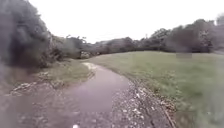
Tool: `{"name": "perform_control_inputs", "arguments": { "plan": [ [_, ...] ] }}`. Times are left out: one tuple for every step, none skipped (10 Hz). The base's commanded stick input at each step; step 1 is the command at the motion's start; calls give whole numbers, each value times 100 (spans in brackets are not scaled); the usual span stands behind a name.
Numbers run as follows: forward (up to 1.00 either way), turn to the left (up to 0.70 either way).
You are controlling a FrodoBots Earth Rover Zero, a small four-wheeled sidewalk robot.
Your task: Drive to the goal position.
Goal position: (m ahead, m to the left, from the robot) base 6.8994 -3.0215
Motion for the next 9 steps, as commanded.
{"name": "perform_control_inputs", "arguments": {
  "plan": [
    [70,35],
    [70,35],
    [70,35],
    [70,25],
    [70,12],
    [70,2],
    [70,2],
    [70,2],
    [70,2]
  ]
}}
